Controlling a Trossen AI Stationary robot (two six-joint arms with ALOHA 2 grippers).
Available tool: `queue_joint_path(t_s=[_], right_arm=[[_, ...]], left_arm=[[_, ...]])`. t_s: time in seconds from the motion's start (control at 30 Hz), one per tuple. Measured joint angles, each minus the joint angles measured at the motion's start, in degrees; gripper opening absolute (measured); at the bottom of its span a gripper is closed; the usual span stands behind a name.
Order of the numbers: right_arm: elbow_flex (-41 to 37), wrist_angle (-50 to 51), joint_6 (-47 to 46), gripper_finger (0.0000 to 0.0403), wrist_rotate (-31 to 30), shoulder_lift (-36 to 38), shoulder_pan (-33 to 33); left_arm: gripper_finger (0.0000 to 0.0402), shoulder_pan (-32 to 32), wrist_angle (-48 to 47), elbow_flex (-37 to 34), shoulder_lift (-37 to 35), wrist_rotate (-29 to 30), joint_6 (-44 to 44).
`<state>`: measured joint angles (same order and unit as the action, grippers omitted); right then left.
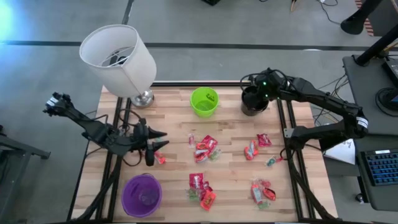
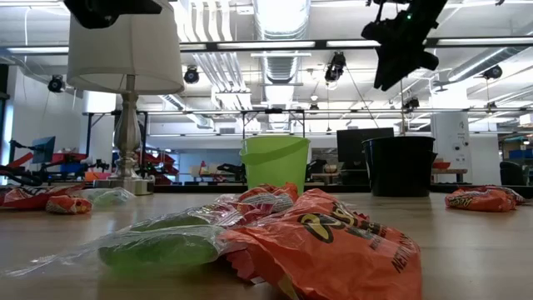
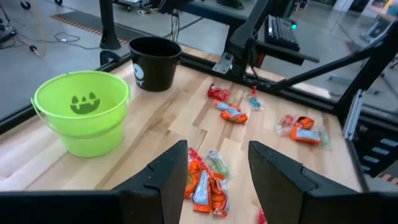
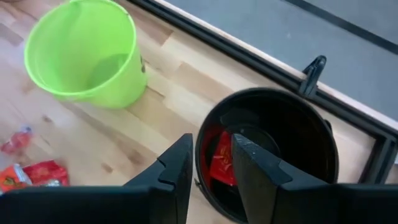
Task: Sort candy
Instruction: Put the orange chocolate into the green bucket
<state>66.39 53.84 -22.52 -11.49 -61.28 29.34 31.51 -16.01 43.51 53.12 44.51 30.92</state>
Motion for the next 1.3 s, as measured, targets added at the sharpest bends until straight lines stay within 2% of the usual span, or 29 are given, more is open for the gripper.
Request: queue_joint_path(t_s=[0.33,0.57,0.9,1.3], right_arm=[[0.0,5.5,-4.2,0.0108,0.0,0.0,-0.1],[0.0,6.4,-6.5,0.0106,0.0,0.0,-1.3],[0.0,6.4,-7.6,0.0109,0.0,0.0,-4.6],[0.0,6.3,-9.2,0.0113,0.0,0.0,-5.1]], left_arm=[[0.0152,-4.4,0.0,0.0,6.9,-0.3,2.9],[0.0152,-6.3,0.6,0.0,11.2,-8.1,3.2],[0.0152,-6.9,2.1,0.0,16.7,-12.3,4.6],[0.0152,-8.0,9.3,0.0,23.5,-14.7,4.4]])
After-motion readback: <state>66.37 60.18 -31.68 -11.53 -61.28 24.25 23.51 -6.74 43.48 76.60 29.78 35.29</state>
